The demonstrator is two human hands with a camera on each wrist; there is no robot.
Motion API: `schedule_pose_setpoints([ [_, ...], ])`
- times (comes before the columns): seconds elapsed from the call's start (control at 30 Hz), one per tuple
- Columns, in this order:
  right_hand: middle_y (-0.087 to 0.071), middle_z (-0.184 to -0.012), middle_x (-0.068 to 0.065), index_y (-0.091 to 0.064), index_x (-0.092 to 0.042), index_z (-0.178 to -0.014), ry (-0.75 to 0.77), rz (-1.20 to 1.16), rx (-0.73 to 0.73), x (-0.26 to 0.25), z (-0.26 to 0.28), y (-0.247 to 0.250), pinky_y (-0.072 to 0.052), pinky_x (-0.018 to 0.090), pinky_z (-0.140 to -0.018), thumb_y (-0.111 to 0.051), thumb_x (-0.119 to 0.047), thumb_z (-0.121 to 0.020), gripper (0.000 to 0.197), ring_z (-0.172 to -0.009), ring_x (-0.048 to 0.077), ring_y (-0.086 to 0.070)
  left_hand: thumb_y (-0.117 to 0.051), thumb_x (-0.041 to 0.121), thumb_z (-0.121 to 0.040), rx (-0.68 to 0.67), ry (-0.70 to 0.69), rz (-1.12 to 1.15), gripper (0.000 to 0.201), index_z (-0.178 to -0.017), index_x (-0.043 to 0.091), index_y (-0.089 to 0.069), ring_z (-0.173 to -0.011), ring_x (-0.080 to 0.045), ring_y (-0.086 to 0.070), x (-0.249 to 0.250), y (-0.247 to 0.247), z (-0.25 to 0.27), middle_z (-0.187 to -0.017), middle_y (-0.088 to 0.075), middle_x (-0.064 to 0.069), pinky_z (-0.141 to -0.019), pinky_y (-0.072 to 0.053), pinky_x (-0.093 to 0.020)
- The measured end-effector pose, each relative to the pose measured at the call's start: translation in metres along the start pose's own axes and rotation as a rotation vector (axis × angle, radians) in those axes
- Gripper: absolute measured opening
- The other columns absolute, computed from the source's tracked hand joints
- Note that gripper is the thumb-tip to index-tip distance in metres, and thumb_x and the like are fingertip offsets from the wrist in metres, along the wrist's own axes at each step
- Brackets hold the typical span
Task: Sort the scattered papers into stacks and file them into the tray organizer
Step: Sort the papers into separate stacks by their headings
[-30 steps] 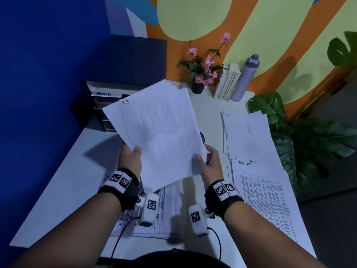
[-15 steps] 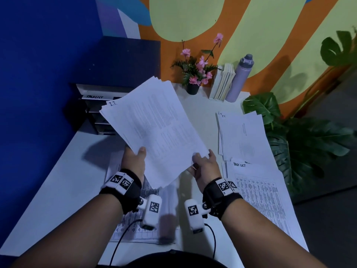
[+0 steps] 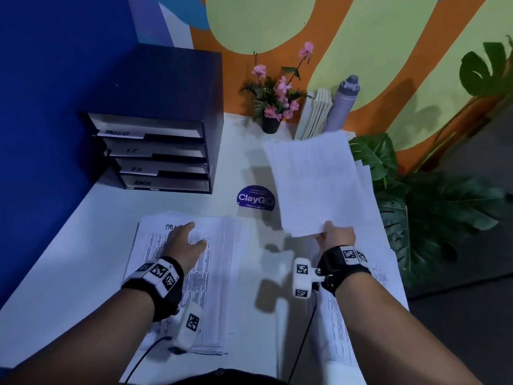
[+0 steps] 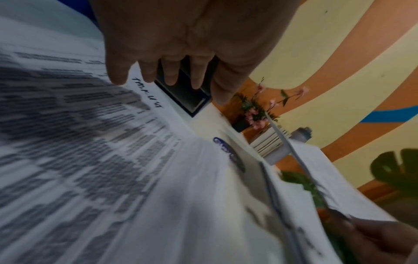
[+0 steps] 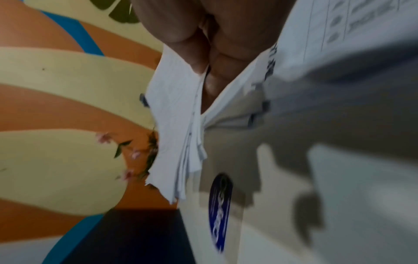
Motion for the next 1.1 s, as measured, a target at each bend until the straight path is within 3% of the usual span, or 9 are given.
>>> schedule_pose_setpoints([
  [0.13, -0.051, -0.105, 0.012, -0.044, -0.011, -0.120, -0.063, -0.116, 0.016, 0.002, -0.032, 0.032, -0.049, 0.017, -0.039, -0.049, -0.007, -0.096, 0.026, -0.049, 0.015, -0.061, -0.058, 0.033, -0.089, 0.009, 0.049, -0.203, 0.057, -0.142, 0.027, -0.040, -0.141, -0.022, -0.030, -0.027, -0.001, 0.003, -0.158, -0.016, 0.000, -0.113, -0.031, -0.043],
  [0.27, -0.053, -0.128, 0.018, -0.042, -0.004, -0.137, -0.087, -0.036, 0.058, -0.002, -0.050, 0.052, -0.049, 0.015, -0.047, -0.048, -0.012, -0.098, 0.040, -0.088, 0.021, -0.054, -0.056, 0.034, -0.091, 0.030, 0.080, -0.340, 0.056, -0.144, 0.029, -0.038, -0.146, -0.023, -0.012, -0.042, 0.001, 0.011, -0.159, -0.011, 0.000, -0.117, -0.022, -0.043],
  [0.4, -0.060, -0.093, 0.012, -0.061, -0.007, -0.099, 0.003, 0.470, 0.098, -0.018, -0.053, 0.055, -0.039, 0.025, -0.072, -0.048, -0.035, -0.098, 0.031, -0.098, 0.029, -0.063, -0.053, 0.042, -0.091, 0.017, 0.122, -0.473, 0.060, -0.146, 0.034, -0.031, -0.147, -0.023, -0.003, -0.049, 0.007, 0.017, -0.160, -0.004, 0.002, -0.117, -0.017, -0.050],
  [0.57, -0.061, -0.125, 0.007, -0.059, -0.009, -0.122, 0.203, 0.927, -0.018, -0.035, -0.039, 0.036, -0.045, 0.029, -0.083, -0.046, -0.027, -0.100, 0.032, -0.115, 0.024, -0.059, -0.053, 0.049, -0.089, -0.020, 0.182, -0.555, 0.070, -0.149, 0.038, -0.018, -0.147, -0.023, 0.011, -0.059, 0.012, 0.022, -0.160, 0.009, 0.004, -0.115, -0.009, -0.059],
  [0.7, -0.057, -0.107, 0.004, -0.045, 0.004, -0.097, 0.041, 0.559, -0.066, -0.024, -0.001, 0.016, -0.043, 0.024, -0.081, -0.048, -0.015, -0.097, 0.019, -0.094, 0.031, -0.055, -0.048, 0.063, -0.086, -0.085, 0.199, -0.641, 0.082, -0.151, 0.038, -0.005, -0.146, -0.026, 0.017, -0.073, 0.017, 0.027, -0.158, 0.022, 0.000, -0.114, -0.007, -0.061],
  [0.73, -0.056, -0.102, 0.006, -0.055, -0.024, -0.103, 0.030, 0.498, -0.117, -0.020, 0.010, 0.004, -0.044, 0.024, -0.079, -0.049, -0.014, -0.095, 0.014, -0.093, 0.031, -0.055, -0.046, 0.066, -0.085, -0.109, 0.199, -0.664, 0.084, -0.151, 0.038, -0.002, -0.145, -0.027, 0.018, -0.076, 0.018, 0.028, -0.157, 0.024, -0.001, -0.114, -0.006, -0.061],
  [0.9, -0.051, -0.071, 0.014, -0.049, -0.016, -0.062, 0.032, 0.337, -0.432, 0.025, 0.072, -0.064, -0.042, 0.034, -0.058, -0.055, -0.007, -0.089, 0.029, -0.065, 0.023, -0.051, -0.037, 0.075, -0.083, -0.279, 0.168, -0.725, 0.090, -0.149, 0.038, 0.010, -0.144, -0.028, 0.022, -0.090, 0.007, 0.038, -0.154, 0.032, -0.002, -0.115, -0.001, -0.060],
  [1.03, -0.065, -0.082, 0.017, -0.065, -0.014, -0.082, 0.039, 0.475, -0.612, 0.073, 0.113, -0.095, -0.050, 0.038, -0.067, -0.065, -0.034, -0.085, 0.021, -0.071, 0.027, -0.058, -0.036, 0.074, -0.083, -0.340, 0.077, -0.779, 0.089, -0.150, 0.038, 0.011, -0.144, -0.029, 0.022, -0.088, -0.006, 0.053, -0.154, 0.033, -0.003, -0.115, 0.000, -0.058],
  [1.1, -0.071, -0.090, 0.009, -0.064, -0.016, -0.098, -0.017, 0.586, -0.694, 0.103, 0.126, -0.103, -0.057, 0.040, -0.080, -0.070, -0.060, -0.067, 0.054, -0.082, 0.026, -0.067, -0.036, 0.074, -0.084, -0.372, 0.028, -0.803, 0.088, -0.149, 0.039, 0.011, -0.144, -0.029, 0.022, -0.084, -0.015, 0.061, -0.154, 0.033, -0.003, -0.116, 0.000, -0.057],
])
Point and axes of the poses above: each hand's wrist, its own z-axis away from the middle knuckle, its own y-axis out of the back of the hand, x = y × z, the point moved 7 cm from there along -z, towards the middle knuckle
